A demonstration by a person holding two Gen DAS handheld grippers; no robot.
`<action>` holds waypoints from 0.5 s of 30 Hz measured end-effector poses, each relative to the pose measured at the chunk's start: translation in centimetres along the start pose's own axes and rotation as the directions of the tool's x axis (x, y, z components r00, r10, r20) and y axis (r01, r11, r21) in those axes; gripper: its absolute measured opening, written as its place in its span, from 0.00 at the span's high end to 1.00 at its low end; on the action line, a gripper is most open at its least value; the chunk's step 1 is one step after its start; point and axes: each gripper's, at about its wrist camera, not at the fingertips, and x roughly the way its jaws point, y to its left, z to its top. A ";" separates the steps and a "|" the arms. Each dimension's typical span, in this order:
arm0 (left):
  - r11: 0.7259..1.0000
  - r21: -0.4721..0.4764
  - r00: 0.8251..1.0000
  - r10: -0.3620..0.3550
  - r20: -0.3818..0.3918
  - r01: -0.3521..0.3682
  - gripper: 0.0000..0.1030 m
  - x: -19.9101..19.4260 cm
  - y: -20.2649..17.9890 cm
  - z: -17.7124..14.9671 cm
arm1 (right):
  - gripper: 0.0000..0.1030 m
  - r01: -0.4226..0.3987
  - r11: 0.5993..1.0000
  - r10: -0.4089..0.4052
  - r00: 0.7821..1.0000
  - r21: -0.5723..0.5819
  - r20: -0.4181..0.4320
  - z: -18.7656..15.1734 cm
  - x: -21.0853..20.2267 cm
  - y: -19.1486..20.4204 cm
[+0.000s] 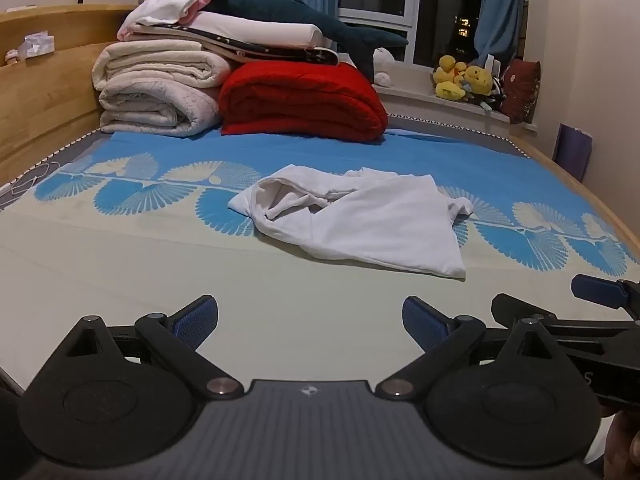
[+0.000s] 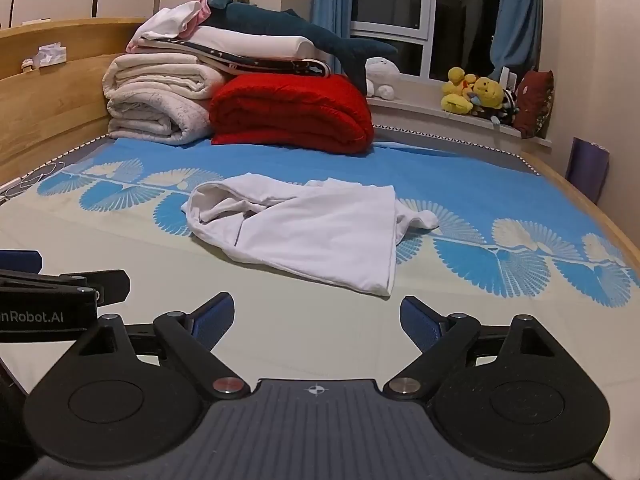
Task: Fold small clothes
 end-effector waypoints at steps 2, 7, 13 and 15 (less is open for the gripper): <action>1.000 -0.004 1.000 0.001 -0.002 -0.001 0.03 0.0 0.0 0.1 | 0.12 -0.002 1.000 0.002 1.000 0.001 -0.002 0.1 0.0 0.0; 1.000 -0.008 1.000 0.001 -0.008 -0.001 0.03 0.1 0.1 0.3 | 0.12 0.001 1.000 -0.001 1.000 0.000 0.003 -0.2 0.3 0.0; 1.000 -0.009 1.000 -0.001 -0.008 0.001 0.03 0.2 0.4 0.0 | 0.13 0.000 1.000 0.000 1.000 0.000 -0.004 -0.4 0.5 0.1; 1.000 -0.008 1.000 -0.002 -0.008 0.002 0.03 0.2 0.5 0.0 | 0.13 -0.002 1.000 0.002 1.000 0.001 -0.004 -0.3 0.4 0.0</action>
